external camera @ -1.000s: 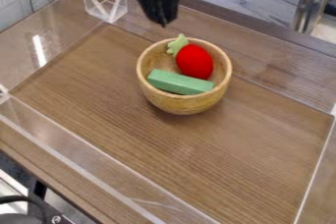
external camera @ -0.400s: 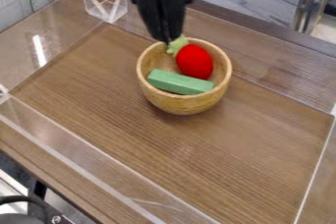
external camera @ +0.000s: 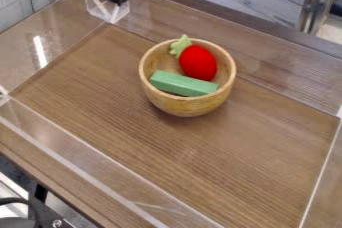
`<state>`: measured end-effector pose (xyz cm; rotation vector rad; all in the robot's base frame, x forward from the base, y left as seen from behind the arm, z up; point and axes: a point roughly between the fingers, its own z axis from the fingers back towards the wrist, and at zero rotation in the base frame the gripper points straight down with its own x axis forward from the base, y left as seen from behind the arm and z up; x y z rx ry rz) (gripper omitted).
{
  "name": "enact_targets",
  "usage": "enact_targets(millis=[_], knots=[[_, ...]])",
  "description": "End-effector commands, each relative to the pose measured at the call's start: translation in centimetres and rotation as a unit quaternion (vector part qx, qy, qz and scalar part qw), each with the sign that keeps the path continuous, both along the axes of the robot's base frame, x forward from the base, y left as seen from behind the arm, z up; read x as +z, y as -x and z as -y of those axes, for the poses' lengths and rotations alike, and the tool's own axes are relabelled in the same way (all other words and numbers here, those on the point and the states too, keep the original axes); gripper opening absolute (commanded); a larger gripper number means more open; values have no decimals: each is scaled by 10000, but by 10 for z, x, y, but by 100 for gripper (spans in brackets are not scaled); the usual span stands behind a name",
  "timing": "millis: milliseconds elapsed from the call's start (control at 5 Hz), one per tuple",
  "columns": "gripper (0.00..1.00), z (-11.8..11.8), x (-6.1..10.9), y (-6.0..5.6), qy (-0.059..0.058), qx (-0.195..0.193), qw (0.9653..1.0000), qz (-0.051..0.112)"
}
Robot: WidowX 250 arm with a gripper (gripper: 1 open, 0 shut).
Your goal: Move the red fruit to the left
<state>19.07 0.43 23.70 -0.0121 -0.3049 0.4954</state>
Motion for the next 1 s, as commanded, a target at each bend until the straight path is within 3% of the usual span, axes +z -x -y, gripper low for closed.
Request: enact_targets(millis=[0,200,400,600,800], knots=[[0,20,-1,2,46,-115,9999,36],[0,49,-13,6,26,-382,9992,-97],[0,44,-5,-7,22,-202,9997,-146],[0,24,12,-14,82,72,9999,-86],[100,40,10,-18,103,65,9997,-209]])
